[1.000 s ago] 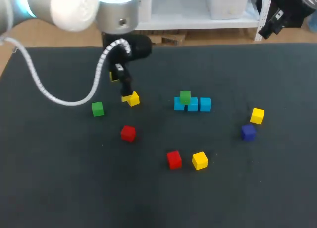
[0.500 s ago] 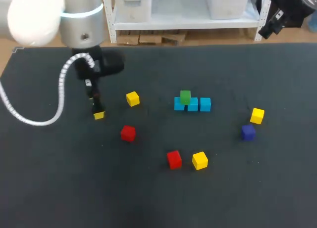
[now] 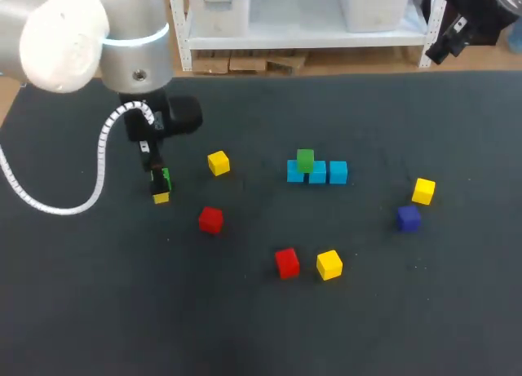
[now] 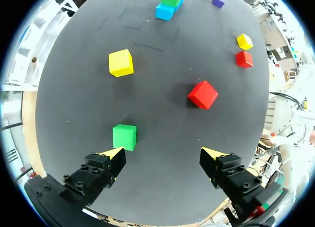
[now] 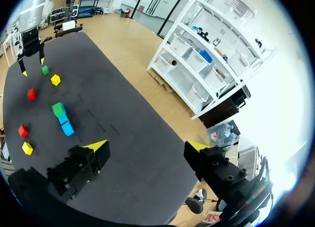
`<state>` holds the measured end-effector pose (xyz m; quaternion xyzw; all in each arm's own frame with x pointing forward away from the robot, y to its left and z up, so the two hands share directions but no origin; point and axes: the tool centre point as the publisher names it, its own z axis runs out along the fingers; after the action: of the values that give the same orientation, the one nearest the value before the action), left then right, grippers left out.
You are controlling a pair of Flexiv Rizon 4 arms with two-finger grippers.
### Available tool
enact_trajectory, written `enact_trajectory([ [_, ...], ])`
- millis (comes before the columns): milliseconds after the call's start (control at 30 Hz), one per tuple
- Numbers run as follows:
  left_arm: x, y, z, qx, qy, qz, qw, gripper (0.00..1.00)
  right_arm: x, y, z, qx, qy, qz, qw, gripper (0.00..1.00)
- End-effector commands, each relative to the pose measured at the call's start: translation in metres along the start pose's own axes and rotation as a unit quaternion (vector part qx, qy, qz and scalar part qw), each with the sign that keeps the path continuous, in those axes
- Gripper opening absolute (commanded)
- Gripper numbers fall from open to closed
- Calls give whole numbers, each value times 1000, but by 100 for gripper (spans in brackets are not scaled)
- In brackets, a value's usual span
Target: Place the blue cubes, place green cubes on the blue cubes, place the yellow cubes on the green cubes, then place the red cubes on the yellow cubes, and place purple cube on the red cubes.
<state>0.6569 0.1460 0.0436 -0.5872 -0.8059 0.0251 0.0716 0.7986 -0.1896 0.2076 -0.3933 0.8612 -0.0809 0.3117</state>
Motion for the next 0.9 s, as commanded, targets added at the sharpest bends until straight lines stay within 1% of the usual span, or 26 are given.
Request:
enact_trajectory([
  [33, -10, 16, 1, 14, 35, -2, 999, 100, 1, 2, 0, 4, -2, 1, 1000, 100],
  [167, -9, 24, 5, 19, 37, -3, 999, 100, 1, 2, 0, 4, -2, 1, 1000, 100],
  [300, -8, 27, 8, 24, 38, -6, 999, 100, 1, 2, 0, 4, -2, 1, 1000, 100],
  [400, -10, 27, 6, 24, 35, 0, 999, 100, 1, 2, 0, 4, -2, 1, 1000, 100],
  [900, -10, 27, 6, 24, 35, 0, 999, 100, 1, 2, 0, 4, -2, 1, 1000, 100],
])
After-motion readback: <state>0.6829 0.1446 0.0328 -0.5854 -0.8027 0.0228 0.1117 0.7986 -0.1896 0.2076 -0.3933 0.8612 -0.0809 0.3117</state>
